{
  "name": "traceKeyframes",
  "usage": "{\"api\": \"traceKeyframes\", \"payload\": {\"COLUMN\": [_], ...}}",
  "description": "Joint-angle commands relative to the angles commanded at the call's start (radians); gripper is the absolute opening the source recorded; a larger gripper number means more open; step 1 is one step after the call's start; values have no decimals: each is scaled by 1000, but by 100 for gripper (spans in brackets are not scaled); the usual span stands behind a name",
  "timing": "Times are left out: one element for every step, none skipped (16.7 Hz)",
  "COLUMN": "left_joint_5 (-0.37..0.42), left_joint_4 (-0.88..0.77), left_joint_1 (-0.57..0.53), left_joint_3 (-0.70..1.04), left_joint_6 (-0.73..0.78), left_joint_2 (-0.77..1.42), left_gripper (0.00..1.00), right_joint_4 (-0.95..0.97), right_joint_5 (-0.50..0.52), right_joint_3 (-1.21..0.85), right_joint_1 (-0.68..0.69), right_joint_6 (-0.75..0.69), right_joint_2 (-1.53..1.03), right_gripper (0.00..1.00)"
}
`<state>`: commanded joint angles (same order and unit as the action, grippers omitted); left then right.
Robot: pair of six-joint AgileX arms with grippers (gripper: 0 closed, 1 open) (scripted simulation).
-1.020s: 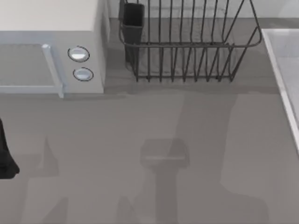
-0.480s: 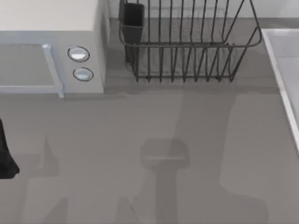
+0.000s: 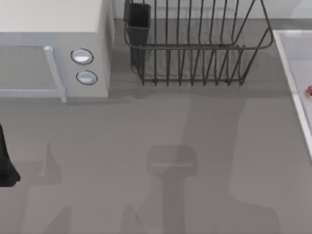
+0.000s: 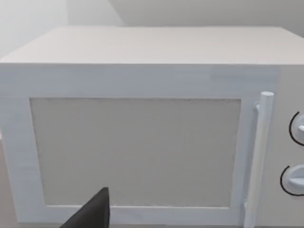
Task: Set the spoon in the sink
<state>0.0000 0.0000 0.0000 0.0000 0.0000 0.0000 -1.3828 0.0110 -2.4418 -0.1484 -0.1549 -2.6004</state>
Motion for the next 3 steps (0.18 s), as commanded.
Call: {"api": "traceKeyframes", "payload": {"left_joint_5": [0,0,0], "left_joint_4": [0,0,0], "left_joint_1": [0,0,0], "left_joint_3": [0,0,0], "left_joint_6": [0,0,0], "left_joint_2": [0,0,0], "left_gripper": [100,100,100], "right_joint_4": [0,0,0], "right_joint_5": [0,0,0], "right_joint_3": [0,0,0], "right_joint_1": [0,0,0], "right_joint_6": [0,0,0], "right_joint_2": [0,0,0], "right_gripper": [100,100,100]}}
